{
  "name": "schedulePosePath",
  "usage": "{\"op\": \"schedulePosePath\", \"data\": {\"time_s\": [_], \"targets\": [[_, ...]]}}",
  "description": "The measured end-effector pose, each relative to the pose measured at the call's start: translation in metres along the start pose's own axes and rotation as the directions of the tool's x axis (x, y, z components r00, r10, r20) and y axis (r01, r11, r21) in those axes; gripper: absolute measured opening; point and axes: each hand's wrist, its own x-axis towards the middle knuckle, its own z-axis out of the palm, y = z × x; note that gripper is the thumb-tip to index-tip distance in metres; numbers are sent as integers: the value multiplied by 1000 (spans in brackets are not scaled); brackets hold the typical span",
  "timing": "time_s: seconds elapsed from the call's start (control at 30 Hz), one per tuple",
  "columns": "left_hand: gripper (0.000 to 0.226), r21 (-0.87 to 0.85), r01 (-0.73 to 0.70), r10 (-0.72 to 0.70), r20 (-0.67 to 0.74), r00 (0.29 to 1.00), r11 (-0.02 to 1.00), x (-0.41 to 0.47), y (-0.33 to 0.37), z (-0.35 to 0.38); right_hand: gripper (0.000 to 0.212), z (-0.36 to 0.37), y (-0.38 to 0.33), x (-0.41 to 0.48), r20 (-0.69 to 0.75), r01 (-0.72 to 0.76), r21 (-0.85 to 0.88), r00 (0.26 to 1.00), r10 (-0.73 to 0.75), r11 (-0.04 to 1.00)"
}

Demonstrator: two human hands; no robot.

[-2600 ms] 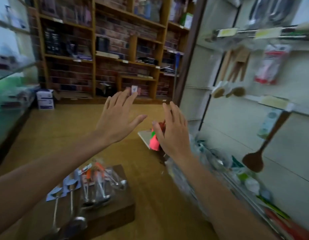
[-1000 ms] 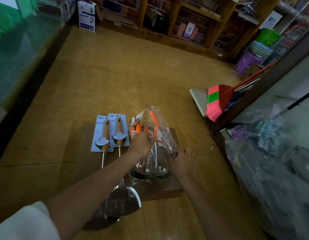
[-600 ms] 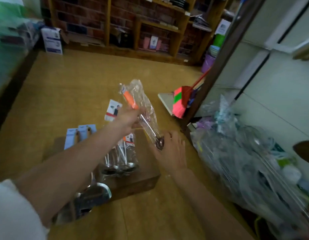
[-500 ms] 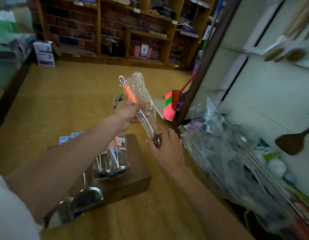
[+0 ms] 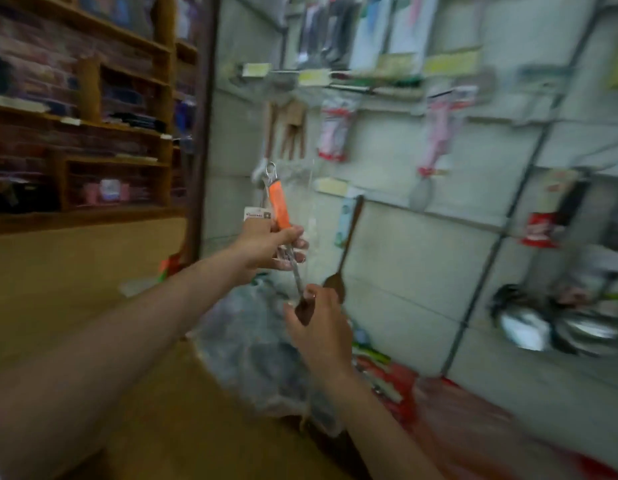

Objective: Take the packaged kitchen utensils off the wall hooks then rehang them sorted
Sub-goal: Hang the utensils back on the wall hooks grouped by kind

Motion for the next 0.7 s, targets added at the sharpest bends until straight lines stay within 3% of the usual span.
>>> {"op": "schedulePosePath", "data": {"time_s": [0.27, 0.43, 0.57, 0.7], "targets": [[17, -41, -112, 119, 328, 937, 993, -8, 59, 271, 47, -211, 141, -29, -359, -155, -131, 928, 99, 979], [17, -101, -151, 181, 473, 862, 983, -31, 88, 408, 51, -325, 204, -64, -403, -171, -234, 913, 65, 957], [17, -116, -176, 210, 481, 851, 977, -48, 106, 492, 57, -387, 248, -80, -499, -275, -328, 863, 81, 904], [15, -240, -81, 188, 466, 865, 967, -61, 120, 556, 56, -423, 280, -80, -600, -349, -265, 789, 130, 899]]}}
